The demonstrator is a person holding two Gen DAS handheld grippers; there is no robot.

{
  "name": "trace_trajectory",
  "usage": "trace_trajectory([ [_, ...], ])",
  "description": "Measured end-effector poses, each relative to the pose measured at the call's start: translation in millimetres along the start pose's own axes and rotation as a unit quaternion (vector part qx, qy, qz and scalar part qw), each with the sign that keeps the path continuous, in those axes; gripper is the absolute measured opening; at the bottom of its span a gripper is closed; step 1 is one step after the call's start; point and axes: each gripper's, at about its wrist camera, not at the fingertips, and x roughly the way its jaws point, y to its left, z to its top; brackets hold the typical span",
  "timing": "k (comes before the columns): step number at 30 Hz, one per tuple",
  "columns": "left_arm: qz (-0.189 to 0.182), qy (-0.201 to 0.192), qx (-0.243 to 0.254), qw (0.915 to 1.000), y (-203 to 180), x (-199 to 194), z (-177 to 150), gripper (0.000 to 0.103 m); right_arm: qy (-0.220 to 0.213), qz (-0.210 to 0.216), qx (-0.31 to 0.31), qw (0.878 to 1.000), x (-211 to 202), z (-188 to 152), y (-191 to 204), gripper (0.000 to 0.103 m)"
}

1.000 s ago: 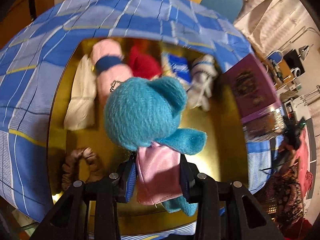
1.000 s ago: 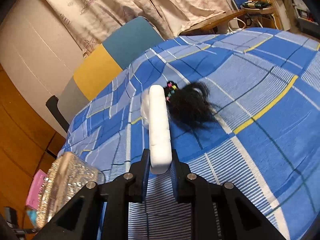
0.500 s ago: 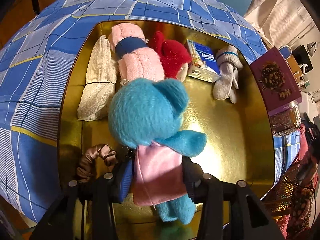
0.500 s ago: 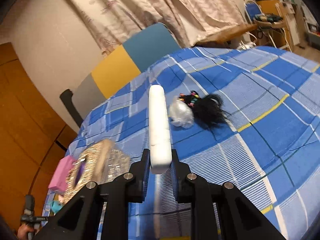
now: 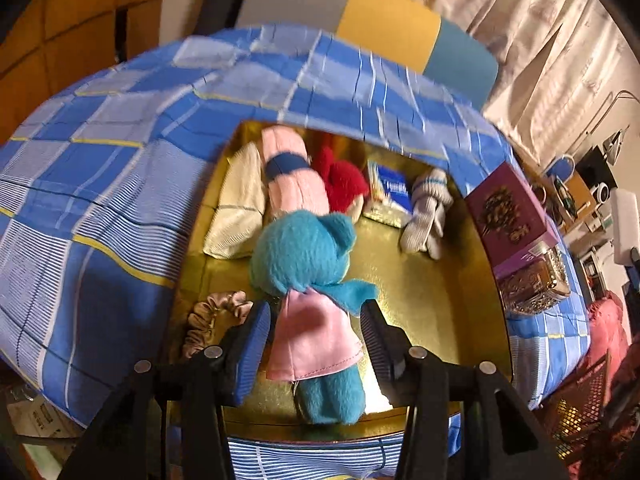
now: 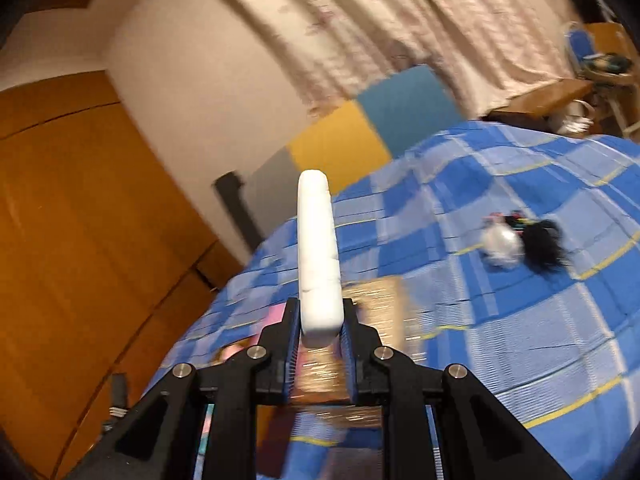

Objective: Organize soft objects
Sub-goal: 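Lower the teal plush into the gold tray and open the left tool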

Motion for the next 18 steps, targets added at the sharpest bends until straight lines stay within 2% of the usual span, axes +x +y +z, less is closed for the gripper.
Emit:
trace_trajectory([
  [7, -0.019, -0.043, -0.016, 0.9988, -2, -7, -13, 0.047, 0.095, 0.073, -0.03, 0.992, 50, -40, 76, 0.019],
  [11, -0.014, -0.048, -0.022, 0.9985, 0, -6, -22, 0.047, 0.162, 0.063, -0.045, 0.984, 93, -74, 107, 0.019],
  [15, -0.013, -0.044, -0.018, 0.9988, -2, -6, -29, 0.047, 0.218, 0.068, -0.036, 0.973, 135, -104, 118, 0.019],
  [18, -0.017, -0.043, -0.016, 0.9988, -3, -6, -32, 0.047, 0.249, 0.053, -0.033, 0.966, 161, -123, 120, 0.019],
])
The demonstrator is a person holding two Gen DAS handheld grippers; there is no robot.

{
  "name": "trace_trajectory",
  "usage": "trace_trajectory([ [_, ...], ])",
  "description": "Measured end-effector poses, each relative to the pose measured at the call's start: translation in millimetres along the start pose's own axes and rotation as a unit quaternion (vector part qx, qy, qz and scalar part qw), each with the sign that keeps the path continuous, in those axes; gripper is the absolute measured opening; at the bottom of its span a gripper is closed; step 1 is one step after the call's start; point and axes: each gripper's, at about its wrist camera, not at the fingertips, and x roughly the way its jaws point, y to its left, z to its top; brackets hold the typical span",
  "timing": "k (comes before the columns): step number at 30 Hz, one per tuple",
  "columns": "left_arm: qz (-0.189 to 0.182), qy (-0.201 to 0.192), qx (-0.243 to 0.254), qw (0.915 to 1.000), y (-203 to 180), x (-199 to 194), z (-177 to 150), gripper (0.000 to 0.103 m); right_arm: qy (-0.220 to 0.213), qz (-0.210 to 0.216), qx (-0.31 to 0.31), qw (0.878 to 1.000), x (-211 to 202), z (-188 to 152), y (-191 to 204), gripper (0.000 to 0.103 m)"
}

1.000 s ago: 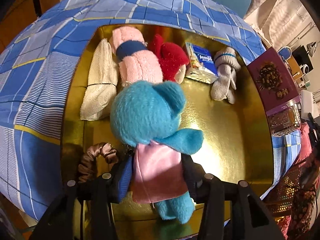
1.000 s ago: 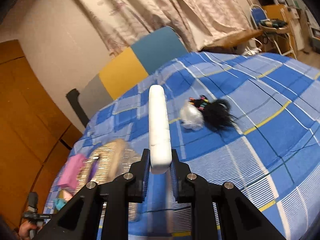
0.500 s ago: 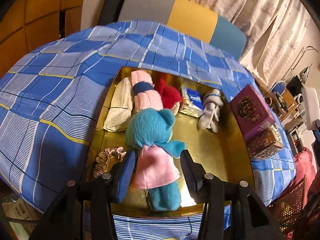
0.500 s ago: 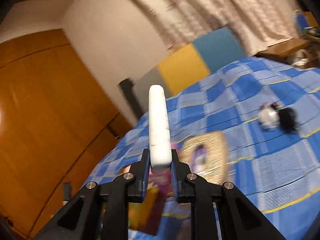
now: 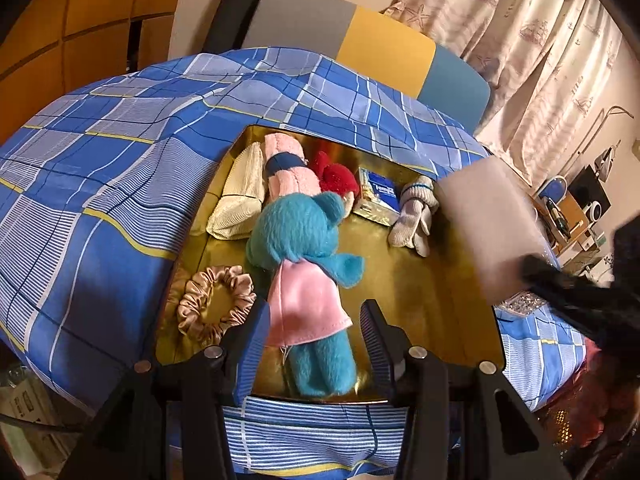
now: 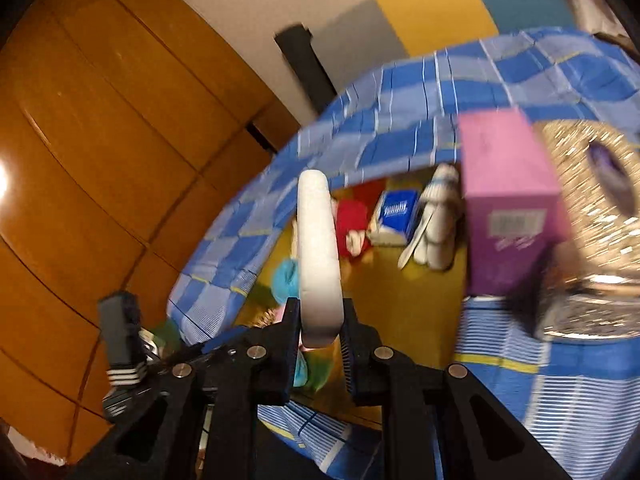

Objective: Organize soft objects
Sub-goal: 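Lower the teal plush into the gold tray and open the left tool, then lower the white block into the gold tray and open the right tool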

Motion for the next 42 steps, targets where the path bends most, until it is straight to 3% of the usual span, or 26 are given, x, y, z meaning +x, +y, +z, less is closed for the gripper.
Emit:
trace_trajectory([
  [4, -0.005, -0.001, -0.004, 1.0, 0, -1, -1, 0.047, 0.044, -0.006, 0.037, 0.998, 40, -2, -10, 0.019],
  [9, -0.008, -0.003, -0.011, 0.9999, 3, -3, 0, 0.047, 0.066, -0.017, 0.059, 0.996, 69, 4, -19, 0.019],
  [19, -0.01, -0.003, -0.022, 0.9997, 7, -6, 1, 0.047, 0.086, -0.032, 0.069, 0.993, 89, 9, -19, 0.019],
  [33, -0.012, 0.001, -0.017, 0.9998, 3, -5, 1, 0.047, 0.083, -0.061, 0.061, 0.993, 104, 14, -18, 0.023],
  [35, -0.013, 0.001, -0.017, 0.9998, 3, -5, 1, 0.047, 0.078, -0.067, 0.06, 0.993, 101, 14, -19, 0.036],
  [42, -0.013, 0.002, -0.015, 0.9998, 2, -5, -1, 0.047, 0.066, -0.077, 0.051, 0.994, 89, 13, -19, 0.038],
])
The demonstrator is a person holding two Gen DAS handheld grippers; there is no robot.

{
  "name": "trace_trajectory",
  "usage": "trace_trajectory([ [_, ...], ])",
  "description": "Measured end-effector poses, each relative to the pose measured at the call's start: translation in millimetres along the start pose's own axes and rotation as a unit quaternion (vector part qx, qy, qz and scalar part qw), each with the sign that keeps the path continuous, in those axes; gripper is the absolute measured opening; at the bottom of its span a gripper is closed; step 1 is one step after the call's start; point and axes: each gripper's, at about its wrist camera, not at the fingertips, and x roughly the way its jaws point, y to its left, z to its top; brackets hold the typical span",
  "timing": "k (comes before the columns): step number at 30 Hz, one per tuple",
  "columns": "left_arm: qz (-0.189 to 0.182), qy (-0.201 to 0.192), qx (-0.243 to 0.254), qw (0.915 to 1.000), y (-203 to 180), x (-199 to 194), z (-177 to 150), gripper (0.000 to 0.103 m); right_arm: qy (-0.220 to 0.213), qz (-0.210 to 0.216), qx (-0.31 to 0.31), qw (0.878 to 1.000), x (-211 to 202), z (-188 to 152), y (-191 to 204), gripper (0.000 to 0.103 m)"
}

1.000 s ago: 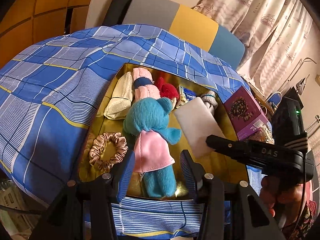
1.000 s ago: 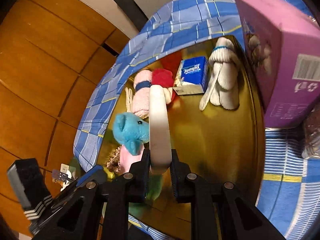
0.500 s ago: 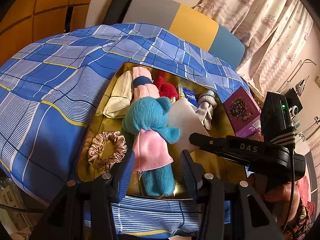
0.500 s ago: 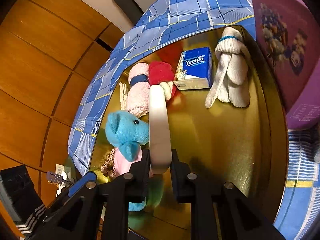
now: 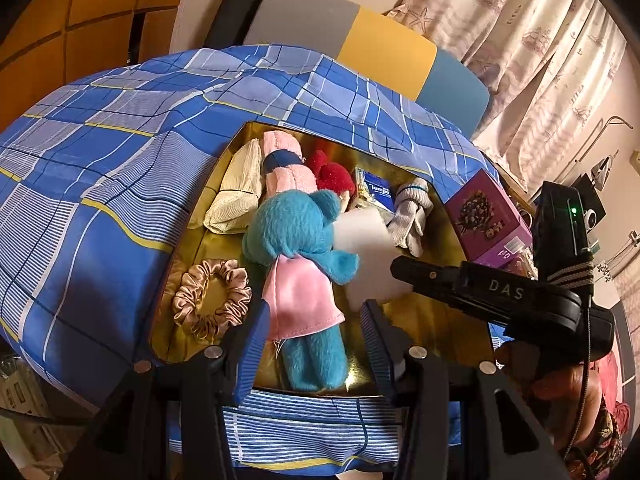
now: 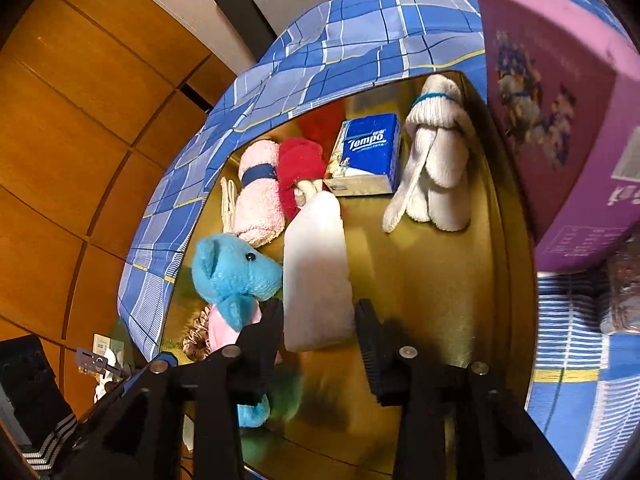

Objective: Organize soft objects
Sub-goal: 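Lower the white block into the gold tray and open the right tool, then move the right tool to the black hair bun and grasp it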

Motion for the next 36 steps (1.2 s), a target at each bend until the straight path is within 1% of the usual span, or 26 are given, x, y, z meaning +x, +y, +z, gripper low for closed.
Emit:
trace_trajectory([
  [6, 0.0, 0.004, 0.004, 1.0, -2, 2, -1, 0.047, -0.016, -0.018, -0.03, 0.999, -11, -4, 7, 0.038],
  [10, -0.001, 0.002, 0.005, 1.0, -3, 1, -2, 0.047, -0.032, -0.017, -0.04, 0.999, -25, -8, 11, 0.038],
  [16, -0.004, 0.006, 0.006, 1.0, -6, 3, -4, 0.047, -0.077, -0.023, -0.08, 0.994, -59, -16, 24, 0.038],
  [21, -0.004, 0.011, 0.014, 0.9998, -13, 4, -7, 0.047, -0.117, -0.037, -0.111, 0.986, -89, -22, 29, 0.039],
  [27, -0.009, 0.012, 0.025, 0.9996, -25, 5, -7, 0.047, -0.16, -0.063, -0.121, 0.978, -124, -24, 18, 0.043],
  [32, -0.019, 0.018, 0.041, 0.9988, -42, 8, -7, 0.047, -0.191, -0.091, -0.1, 0.972, -152, -24, -5, 0.045],
  [36, -0.03, 0.019, 0.055, 0.9979, -56, 7, -7, 0.047, -0.221, -0.12, -0.076, 0.965, -179, -22, -30, 0.045],
])
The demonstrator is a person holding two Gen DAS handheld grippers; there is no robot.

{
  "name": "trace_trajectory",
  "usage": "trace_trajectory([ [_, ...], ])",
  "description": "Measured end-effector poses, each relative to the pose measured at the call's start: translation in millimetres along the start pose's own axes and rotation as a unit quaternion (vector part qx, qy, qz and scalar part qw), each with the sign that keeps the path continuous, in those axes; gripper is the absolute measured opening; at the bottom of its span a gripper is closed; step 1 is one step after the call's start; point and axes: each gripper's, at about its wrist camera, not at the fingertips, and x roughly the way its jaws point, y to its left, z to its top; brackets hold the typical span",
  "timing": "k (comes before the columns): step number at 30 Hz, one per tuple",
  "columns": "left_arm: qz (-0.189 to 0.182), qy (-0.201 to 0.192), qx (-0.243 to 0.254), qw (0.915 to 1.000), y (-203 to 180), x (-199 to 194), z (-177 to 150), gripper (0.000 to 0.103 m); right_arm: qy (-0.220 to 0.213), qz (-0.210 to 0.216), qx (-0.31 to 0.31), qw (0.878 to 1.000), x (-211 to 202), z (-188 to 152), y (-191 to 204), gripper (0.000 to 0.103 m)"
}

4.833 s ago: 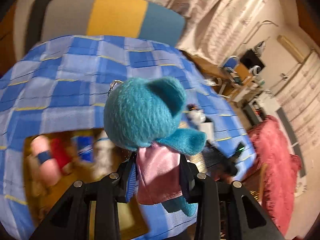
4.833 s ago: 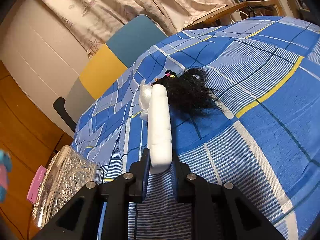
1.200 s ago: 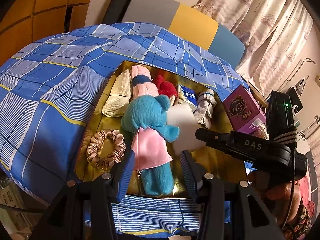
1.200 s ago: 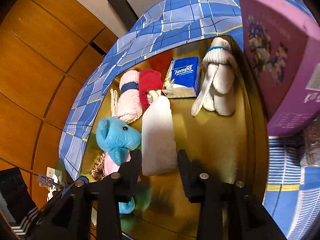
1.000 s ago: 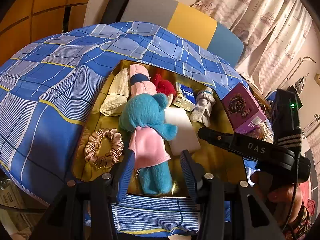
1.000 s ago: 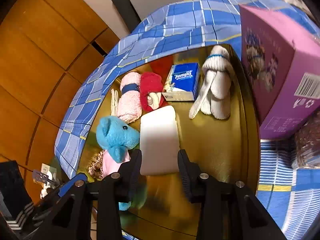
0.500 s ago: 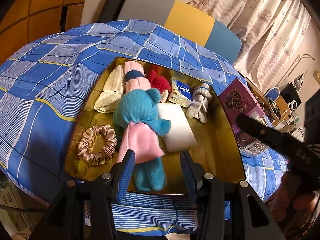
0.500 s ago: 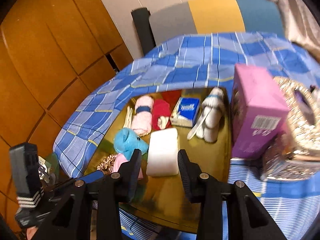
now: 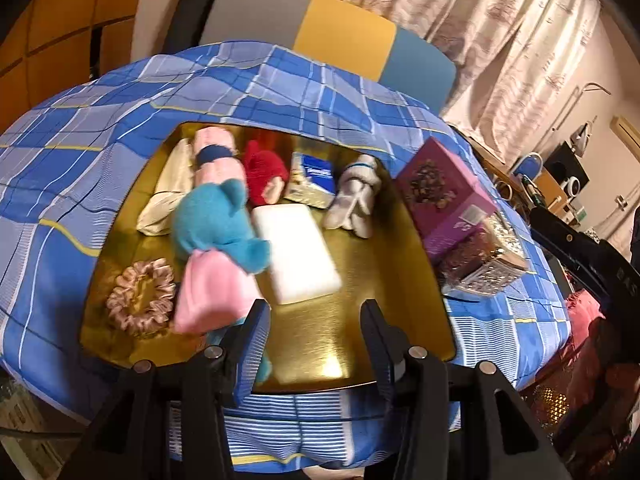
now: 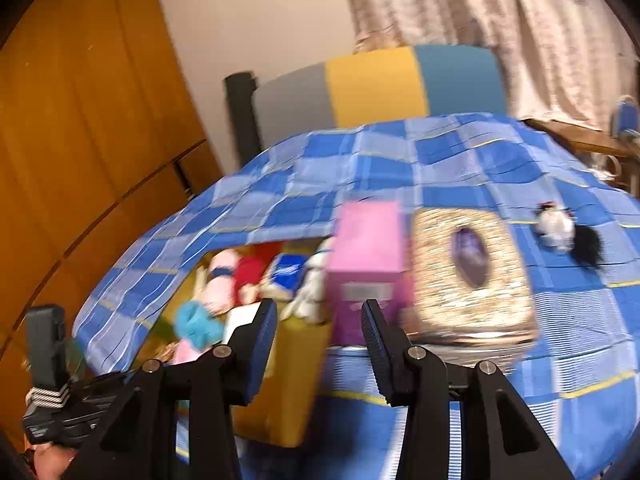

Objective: Organize soft objects
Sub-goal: 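Move the right tool to the black hair bun and grasp it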

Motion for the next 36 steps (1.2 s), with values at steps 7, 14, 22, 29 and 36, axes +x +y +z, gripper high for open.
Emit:
trace_trajectory([
  [7, -0.014, 0.004, 0.006, 0.9999, -17, 2, 5, 0.048, -0.031, -0.101, 0.04, 0.994, -22, 8, -86, 0.052],
  [14, -0.028, 0.01, 0.024, 0.9993, -43, 11, 7, 0.05, 0.012, -0.175, 0.079, 0.981, -4, -6, -186, 0.053],
  [22, -0.039, -0.007, 0.035, 0.9986, -68, 12, 13, 0.05, 0.055, -0.179, 0.072, 0.98, 52, 17, -260, 0.053],
  [29, -0.02, -0.016, 0.029, 0.9992, -74, 8, 25, 0.05, 0.07, -0.18, 0.06, 0.979, 132, 79, -301, 0.053],
  [36, -0.009, -0.019, 0.016, 0.9997, -77, 9, 39, 0.05, 0.119, -0.075, 0.112, 0.984, 174, 79, -305, 0.053],
])
